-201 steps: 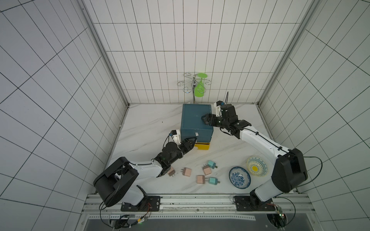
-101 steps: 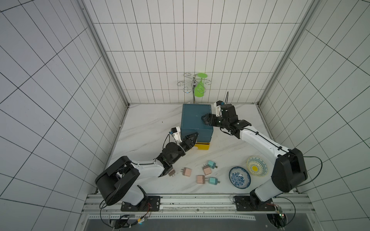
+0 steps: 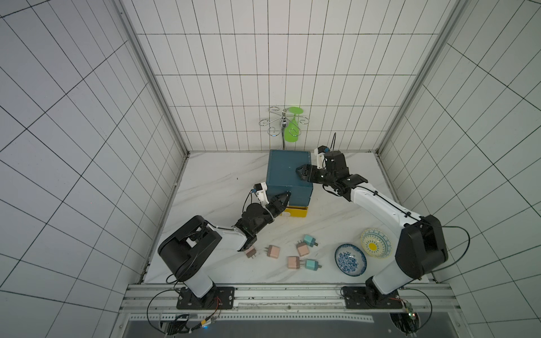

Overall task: Place the plugs into the drawer by color
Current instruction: Open the drawer in the storage box.

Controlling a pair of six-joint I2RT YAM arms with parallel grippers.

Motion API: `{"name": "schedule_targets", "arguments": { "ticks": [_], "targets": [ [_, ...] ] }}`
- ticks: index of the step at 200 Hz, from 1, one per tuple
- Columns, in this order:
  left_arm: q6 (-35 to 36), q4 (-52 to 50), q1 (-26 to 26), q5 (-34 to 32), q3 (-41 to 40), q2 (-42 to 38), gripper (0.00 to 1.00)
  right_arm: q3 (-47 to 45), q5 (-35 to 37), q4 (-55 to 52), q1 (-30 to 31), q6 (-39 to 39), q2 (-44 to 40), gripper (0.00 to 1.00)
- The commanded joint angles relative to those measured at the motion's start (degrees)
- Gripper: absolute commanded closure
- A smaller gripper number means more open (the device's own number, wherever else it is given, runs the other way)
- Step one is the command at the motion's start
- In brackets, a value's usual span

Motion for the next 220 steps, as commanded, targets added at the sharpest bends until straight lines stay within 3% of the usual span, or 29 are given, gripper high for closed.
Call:
{"name": "schedule_targets", "arguments": {
  "ticks": [1,50,94,131,154,181,192,220],
  "targets": [
    [1.83,-3.62,0.52,2.12,2.93,-0.02,1.00,-1.19,0.65,-12.67,-1.08,-3.29,4.84,0.13],
    [-0.44,3.52,-0.98,3.76,-5.87,-3.23,1.00,0.44,0.01,-13.23,-2.36,-2.92,7.09,0.13],
    [3.48,-16.60,-7.26,-2.00,-11.25,-19.29,1.00,0.27,2.19,-13.77,-2.28,-1.89,7.54,0.13],
    [0.64,-10.05,-9.88,-0.61,-15.71,-18.31,1.00,2.15,2.38,-15.19,-2.27,-2.23,8.75,0.13],
    [2.12,-8.52,-15.26,-5.16,-17.93,-20.77,1.00,2.90,2.73,-16.35,-2.28,-2.50,9.46,0.13],
    [4.14,-23.42,-16.13,-11.55,-16.47,-28.84,0.91,2.97,3.16,-17.29,-1.87,-2.51,8.97,0.12],
    [4.10,-23.52,-15.26,-11.38,-17.36,-29.59,0.86,3.07,3.18,-17.37,-1.70,-2.42,8.82,0.12],
    [3.74,-19.62,-15.16,-9.30,-18.45,-27.49,0.52,4.03,3.32,-18.26,-1.09,-2.33,8.61,0.11]
  ]
}}
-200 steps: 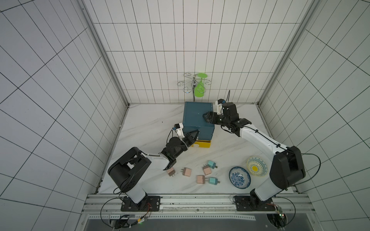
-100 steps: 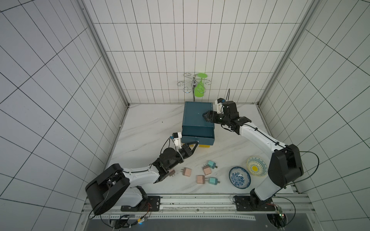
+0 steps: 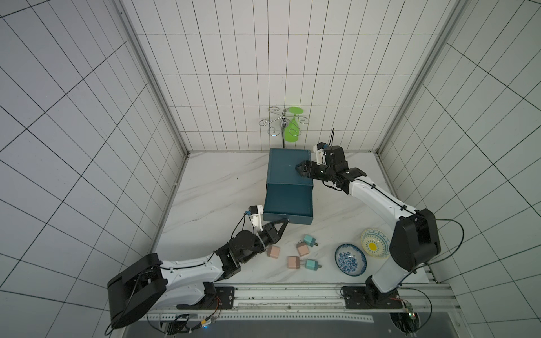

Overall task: Place the plugs into the drawer by color
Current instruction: Open the drawer in the storage box.

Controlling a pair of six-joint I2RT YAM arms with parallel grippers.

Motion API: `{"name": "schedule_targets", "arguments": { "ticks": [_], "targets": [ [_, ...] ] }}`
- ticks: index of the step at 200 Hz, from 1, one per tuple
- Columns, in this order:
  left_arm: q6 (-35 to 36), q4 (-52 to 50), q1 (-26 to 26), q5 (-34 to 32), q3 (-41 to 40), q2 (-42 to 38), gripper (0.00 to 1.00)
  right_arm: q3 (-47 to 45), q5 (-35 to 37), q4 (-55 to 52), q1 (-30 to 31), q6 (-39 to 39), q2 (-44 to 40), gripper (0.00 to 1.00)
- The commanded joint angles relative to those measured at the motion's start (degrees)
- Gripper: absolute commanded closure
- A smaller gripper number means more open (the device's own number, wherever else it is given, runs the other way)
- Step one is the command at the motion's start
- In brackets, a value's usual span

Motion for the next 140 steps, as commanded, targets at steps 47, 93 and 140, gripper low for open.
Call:
{"name": "schedule_targets", "arguments": {
  "ticks": [47,93,140],
  "targets": [
    [3.08,-6.21,-0.92,-0.22,-1.89,-3.88,0.33,-0.28,7.07,-15.97,1.16,-1.93,2.20,0.09],
    [5.99,-32.51,-0.88,-4.42,-1.73,-21.22,0.17,2.60,10.66,-23.13,1.54,-3.39,-8.45,0.07],
    [12.22,-64.99,-0.56,-7.25,1.46,-37.97,0.16,-10.27,14.75,-36.50,7.54,-0.77,-30.66,0.08]
  ]
}}
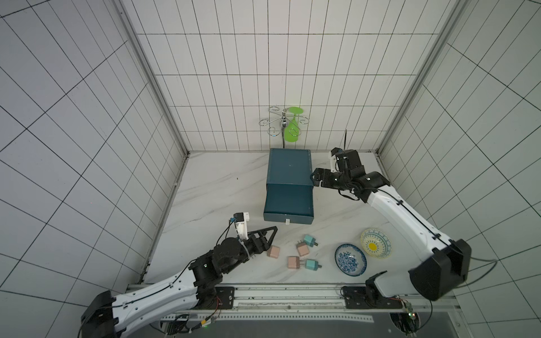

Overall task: Place the plugs into the drawer by color
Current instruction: Open the drawer in the storage box, then pick up the plug from the center of the board.

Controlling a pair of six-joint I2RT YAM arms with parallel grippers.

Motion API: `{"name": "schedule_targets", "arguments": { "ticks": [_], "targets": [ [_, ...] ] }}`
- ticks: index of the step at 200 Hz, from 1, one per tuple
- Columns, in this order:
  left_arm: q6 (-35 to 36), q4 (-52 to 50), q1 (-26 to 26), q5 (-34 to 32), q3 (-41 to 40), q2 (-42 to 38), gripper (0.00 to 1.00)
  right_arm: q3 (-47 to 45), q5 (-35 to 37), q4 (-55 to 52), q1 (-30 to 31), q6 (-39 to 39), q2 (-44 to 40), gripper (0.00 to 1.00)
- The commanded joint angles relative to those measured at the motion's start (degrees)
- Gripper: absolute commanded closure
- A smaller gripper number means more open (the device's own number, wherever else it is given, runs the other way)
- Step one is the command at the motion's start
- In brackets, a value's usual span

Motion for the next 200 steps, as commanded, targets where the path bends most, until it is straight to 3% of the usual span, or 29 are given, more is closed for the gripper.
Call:
{"name": "schedule_targets", "arguments": {
  "ticks": [1,20,48,82,94,143,175,200],
  "targets": [
    [4.83,-24.04,0.16,-3.17,2.89,-5.62,0.16,-6.25,4.52,-13.40,5.26,1.25,-10.02,0.08],
    [4.41,-30.99,0.23,-4.18,3.57,-8.84,0.16,-10.96,14.41,-20.88,16.08,6.81,-16.62,0.08],
    [6.49,-35.71,0.30,-5.67,6.23,-8.53,0.15,-21.15,20.63,-22.86,31.66,16.86,-22.54,0.12],
    [6.12,-40.80,0.37,-9.02,6.87,-7.18,0.16,-28.37,24.25,-17.44,49.26,25.79,-15.67,0.15],
    [5.41,-41.51,0.51,-10.36,6.12,-6.54,0.16,-28.09,26.78,-14.86,53.84,25.35,-11.94,0.15],
    [5.35,-39.31,0.74,-9.49,4.98,-4.52,0.17,-24.43,28.68,-13.16,54.83,18.22,3.50,0.16],
    [5.97,-38.97,0.78,-9.46,4.74,-5.25,0.17,-27.72,25.67,-8.58,54.55,15.06,2.51,0.20],
    [6.18,-38.31,0.76,-9.60,4.74,-4.74,0.18,-30.93,17.71,-2.85,51.19,10.39,-0.06,0.24]
  ]
}}
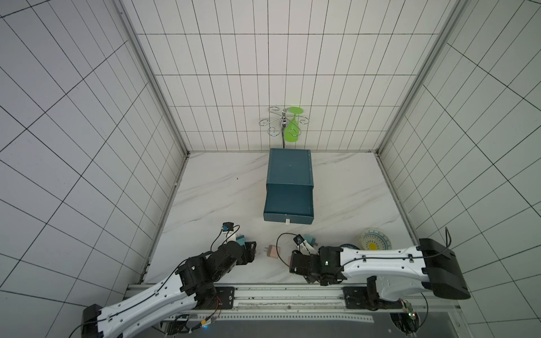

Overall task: Place the plugs into the drawer by color
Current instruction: Pick up the plug from the center of the board.

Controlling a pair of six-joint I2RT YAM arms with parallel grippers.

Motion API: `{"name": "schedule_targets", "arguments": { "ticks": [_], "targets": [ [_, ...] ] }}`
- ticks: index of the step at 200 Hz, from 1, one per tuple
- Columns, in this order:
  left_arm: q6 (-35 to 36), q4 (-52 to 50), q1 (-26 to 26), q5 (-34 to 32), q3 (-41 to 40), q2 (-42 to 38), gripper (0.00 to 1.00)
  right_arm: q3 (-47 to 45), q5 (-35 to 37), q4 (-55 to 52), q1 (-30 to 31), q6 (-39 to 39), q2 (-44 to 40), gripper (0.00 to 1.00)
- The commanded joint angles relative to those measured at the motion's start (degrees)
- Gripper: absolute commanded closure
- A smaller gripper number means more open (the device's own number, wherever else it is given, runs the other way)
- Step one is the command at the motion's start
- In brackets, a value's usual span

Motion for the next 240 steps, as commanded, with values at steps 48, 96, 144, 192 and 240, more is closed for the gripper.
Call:
{"name": "schedule_targets", "arguments": {
  "ticks": [48,96,144,192,240],
  "targets": [
    [1.67,1.21,0.38,-0.29,-0.63,-0.61,0.18,-7.72,-14.41,6.68,-9.04,-6.40,-6.96,0.31],
    [2.15,1.59,0.44,0.04,-0.90,-1.38,0.18,-6.26,-17.86,7.15,-9.99,-9.51,-1.98,0.37],
    [2.20,1.32,0.46,0.39,-1.18,-2.82,0.18,-5.21,-18.25,7.39,-10.10,-9.78,0.09,0.55],
    [2.57,2.45,0.46,2.22,-1.44,-2.94,0.19,-4.49,-17.30,9.00,-10.20,-10.45,-0.55,0.76],
    [5.29,7.75,0.50,8.53,1.41,-5.10,0.25,-3.97,-21.67,6.30,-10.15,-7.77,-15.20,0.80]
  ]
}}
